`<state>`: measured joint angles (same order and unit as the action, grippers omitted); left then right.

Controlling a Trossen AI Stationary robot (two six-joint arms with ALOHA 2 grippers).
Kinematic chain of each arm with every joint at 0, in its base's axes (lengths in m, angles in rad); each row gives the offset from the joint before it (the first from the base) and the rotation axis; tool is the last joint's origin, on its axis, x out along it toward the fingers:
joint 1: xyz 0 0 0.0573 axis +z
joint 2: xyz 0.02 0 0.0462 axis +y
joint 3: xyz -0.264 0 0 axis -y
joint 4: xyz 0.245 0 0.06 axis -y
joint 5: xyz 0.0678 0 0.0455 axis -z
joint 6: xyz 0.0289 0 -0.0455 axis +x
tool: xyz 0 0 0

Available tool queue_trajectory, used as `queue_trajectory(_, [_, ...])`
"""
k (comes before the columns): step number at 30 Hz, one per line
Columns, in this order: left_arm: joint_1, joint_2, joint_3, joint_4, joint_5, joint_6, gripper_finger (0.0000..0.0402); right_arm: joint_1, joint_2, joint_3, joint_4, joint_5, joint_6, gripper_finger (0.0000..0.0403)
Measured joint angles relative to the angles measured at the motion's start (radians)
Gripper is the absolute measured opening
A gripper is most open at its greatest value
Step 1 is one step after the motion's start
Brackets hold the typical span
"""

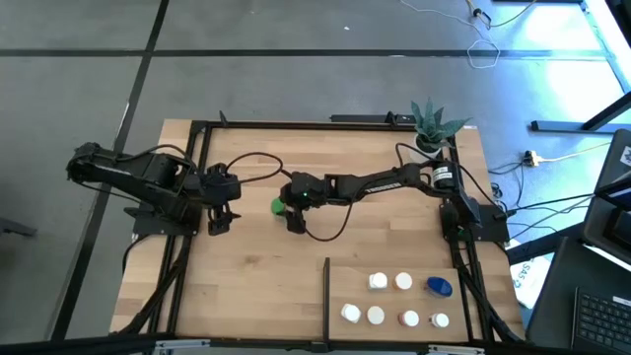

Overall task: Pick and place medicine bottles onto shelf by color
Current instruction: Put the green pill bottle onto the shelf

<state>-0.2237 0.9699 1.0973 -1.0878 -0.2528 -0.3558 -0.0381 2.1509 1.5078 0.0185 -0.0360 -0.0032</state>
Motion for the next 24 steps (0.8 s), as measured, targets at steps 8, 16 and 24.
queue_trajectory(8, [0.000, 0.000, 0.000, 0.000, 0.000, 0.000, 0.0309, 0.000, 0.000, 0.000, 0.003, 0.001, 0.062, 0.0197])
queue_trajectory(16, [0.000, 0.000, 0.000, 0.000, 0.000, 0.000, 0.0309, 0.000, 0.000, 0.000, 0.000, 0.087, 0.119, 0.0208])
queue_trajectory(24, [0.000, 0.000, 0.000, 0.000, 0.000, 0.000, 0.0309, 0.000, -0.031, -0.002, -0.020, 0.085, 0.107, 0.0204])
